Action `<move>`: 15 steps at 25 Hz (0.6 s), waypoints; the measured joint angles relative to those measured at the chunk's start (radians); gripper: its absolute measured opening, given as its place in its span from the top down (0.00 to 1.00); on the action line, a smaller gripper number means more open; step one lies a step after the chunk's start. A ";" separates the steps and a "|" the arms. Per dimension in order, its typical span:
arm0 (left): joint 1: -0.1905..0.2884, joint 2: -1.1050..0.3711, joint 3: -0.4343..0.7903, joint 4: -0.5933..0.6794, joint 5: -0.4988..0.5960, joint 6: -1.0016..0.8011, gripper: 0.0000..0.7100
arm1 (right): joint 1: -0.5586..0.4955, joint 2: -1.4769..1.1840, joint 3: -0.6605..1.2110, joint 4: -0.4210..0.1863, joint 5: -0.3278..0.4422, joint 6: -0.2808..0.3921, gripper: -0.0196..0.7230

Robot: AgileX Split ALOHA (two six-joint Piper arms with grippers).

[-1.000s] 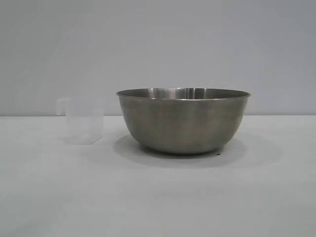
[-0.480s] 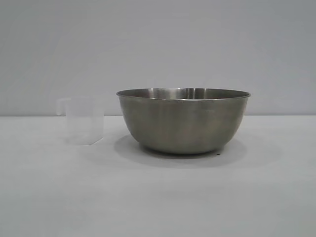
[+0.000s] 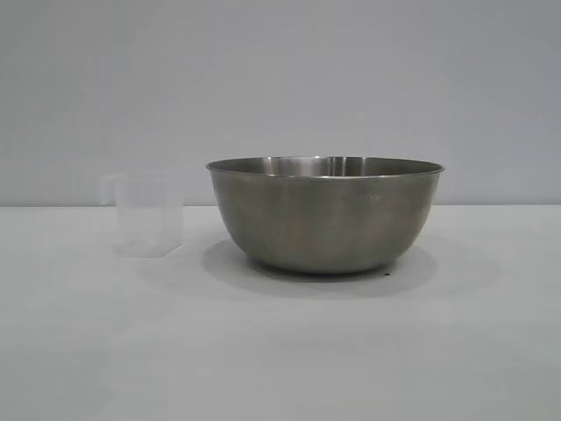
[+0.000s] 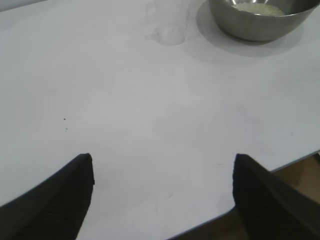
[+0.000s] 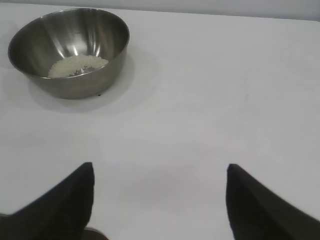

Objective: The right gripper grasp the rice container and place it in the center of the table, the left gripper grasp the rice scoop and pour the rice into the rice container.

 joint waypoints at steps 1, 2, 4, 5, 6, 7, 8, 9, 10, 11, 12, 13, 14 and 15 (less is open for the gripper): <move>0.000 0.000 0.000 0.000 0.000 -0.001 0.29 | 0.000 0.000 0.000 0.000 0.000 0.000 0.33; 0.000 0.000 0.000 0.002 -0.002 -0.001 0.29 | 0.000 0.000 0.000 0.000 0.000 0.000 0.33; 0.000 0.000 0.000 0.002 -0.003 -0.004 0.29 | 0.000 0.000 0.000 0.000 0.000 0.000 0.33; 0.000 0.000 0.000 0.002 -0.005 -0.004 0.29 | 0.000 0.000 0.000 0.000 0.000 0.000 0.33; 0.000 0.000 0.000 0.002 -0.005 -0.004 0.29 | 0.000 0.000 0.000 0.000 0.000 0.000 0.33; 0.000 0.000 0.000 0.002 -0.005 -0.004 0.29 | 0.000 0.000 0.000 0.000 0.000 0.000 0.33; 0.000 0.000 0.000 0.002 -0.005 -0.004 0.29 | 0.000 0.000 0.000 0.000 0.000 0.000 0.33; 0.000 0.000 0.000 0.002 -0.005 -0.004 0.29 | 0.000 0.000 0.000 0.000 0.000 0.000 0.33; 0.000 0.000 0.000 0.002 -0.005 -0.004 0.29 | 0.000 0.000 0.000 0.000 0.000 0.000 0.33; 0.000 0.000 0.000 0.002 -0.005 -0.004 0.29 | 0.000 0.000 0.000 0.000 0.000 0.000 0.33; 0.000 0.000 0.000 0.002 -0.005 -0.004 0.29 | 0.000 0.000 0.000 0.000 0.000 0.000 0.33; 0.000 0.000 0.000 0.002 -0.007 -0.004 0.29 | 0.000 0.000 0.000 0.000 0.000 0.000 0.33; 0.002 0.000 0.000 0.002 -0.007 -0.004 0.29 | 0.000 0.000 0.000 0.000 0.000 0.000 0.33; 0.017 0.000 0.000 0.002 -0.007 -0.004 0.29 | 0.000 0.000 0.000 0.000 0.000 0.000 0.33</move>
